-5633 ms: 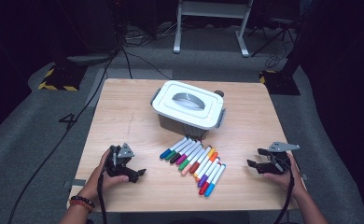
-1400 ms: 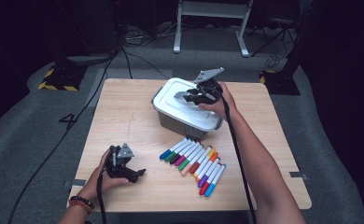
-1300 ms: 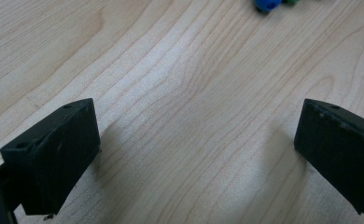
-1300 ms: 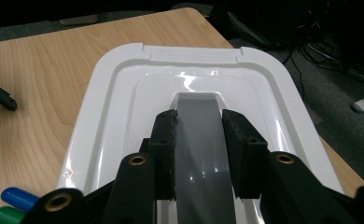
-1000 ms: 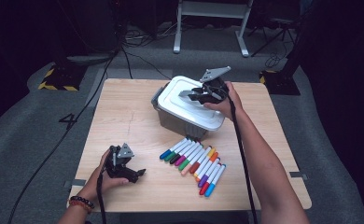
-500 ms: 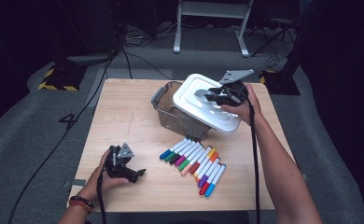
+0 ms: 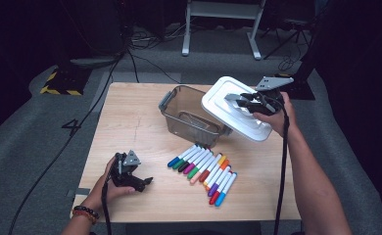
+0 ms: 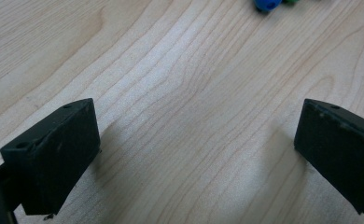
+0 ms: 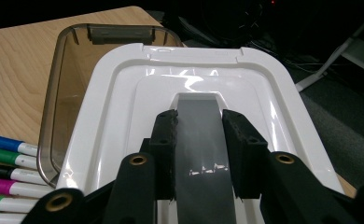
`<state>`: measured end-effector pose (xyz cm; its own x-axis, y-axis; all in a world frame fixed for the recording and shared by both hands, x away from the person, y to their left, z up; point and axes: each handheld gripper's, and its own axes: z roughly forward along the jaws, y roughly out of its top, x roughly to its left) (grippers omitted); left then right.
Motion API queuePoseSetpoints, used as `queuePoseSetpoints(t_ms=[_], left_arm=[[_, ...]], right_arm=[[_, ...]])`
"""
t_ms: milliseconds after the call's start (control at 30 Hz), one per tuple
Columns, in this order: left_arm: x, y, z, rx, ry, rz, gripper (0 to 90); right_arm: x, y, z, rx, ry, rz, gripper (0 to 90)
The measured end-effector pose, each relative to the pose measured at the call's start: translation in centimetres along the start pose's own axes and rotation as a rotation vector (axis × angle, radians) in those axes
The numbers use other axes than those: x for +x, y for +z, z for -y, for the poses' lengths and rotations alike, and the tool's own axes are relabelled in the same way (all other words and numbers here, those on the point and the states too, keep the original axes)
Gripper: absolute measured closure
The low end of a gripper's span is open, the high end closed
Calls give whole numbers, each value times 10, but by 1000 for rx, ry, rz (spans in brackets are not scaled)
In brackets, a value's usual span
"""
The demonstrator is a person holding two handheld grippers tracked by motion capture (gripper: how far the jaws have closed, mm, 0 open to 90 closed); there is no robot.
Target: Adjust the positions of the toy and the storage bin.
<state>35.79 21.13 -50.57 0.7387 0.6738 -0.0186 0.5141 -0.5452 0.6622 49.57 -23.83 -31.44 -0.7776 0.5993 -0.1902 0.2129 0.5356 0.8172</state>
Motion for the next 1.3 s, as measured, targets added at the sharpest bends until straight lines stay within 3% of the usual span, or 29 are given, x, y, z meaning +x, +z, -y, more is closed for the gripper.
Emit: queuePoseSetpoints(t_ms=[433, 800, 933, 1100, 1300], left_arm=[[0, 0, 0, -1, 0, 0, 5], [0, 0, 0, 0, 0, 0, 5], [0, 0, 0, 0, 0, 0, 5], [0, 0, 0, 0, 0, 0, 5], [0, 0, 0, -1, 0, 0, 5]], right_arm=[[-15, -23, 27, -4, 43, 77, 668], [-35, -43, 59, 8, 108, 152, 668], [-40, -42, 77, 52, 130, 187, 668], [-44, -40, 89, 69, 154, 204, 668], [-45, -29, 107, 122, 172, 227, 667]])
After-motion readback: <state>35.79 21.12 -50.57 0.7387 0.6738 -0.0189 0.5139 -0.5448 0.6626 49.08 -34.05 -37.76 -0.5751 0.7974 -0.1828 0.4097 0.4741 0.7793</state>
